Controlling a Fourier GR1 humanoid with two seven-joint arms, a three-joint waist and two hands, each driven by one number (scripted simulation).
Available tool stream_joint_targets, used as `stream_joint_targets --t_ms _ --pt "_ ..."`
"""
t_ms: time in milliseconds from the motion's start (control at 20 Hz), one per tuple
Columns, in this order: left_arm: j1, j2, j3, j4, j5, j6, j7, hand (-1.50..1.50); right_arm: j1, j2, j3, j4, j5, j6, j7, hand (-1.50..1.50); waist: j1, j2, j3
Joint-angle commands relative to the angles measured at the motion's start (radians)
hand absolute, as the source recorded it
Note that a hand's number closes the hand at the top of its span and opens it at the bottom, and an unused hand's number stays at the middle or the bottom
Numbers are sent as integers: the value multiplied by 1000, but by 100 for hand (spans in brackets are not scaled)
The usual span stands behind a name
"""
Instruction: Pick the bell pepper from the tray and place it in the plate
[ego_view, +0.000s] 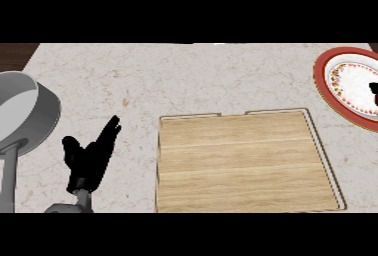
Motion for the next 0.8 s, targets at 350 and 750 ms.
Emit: stream_joint_targets --t_ms 350,750 --pt "20 -15 1 38 -3 -3 -15 0 89 43 -157 -226 -445 -18 -489 -150 -19 -5 -8" --pt "22 -29 7 40 -6 8 21 0 245 199 -178 -398 -732 276 -729 -150 -50 -23 -15"
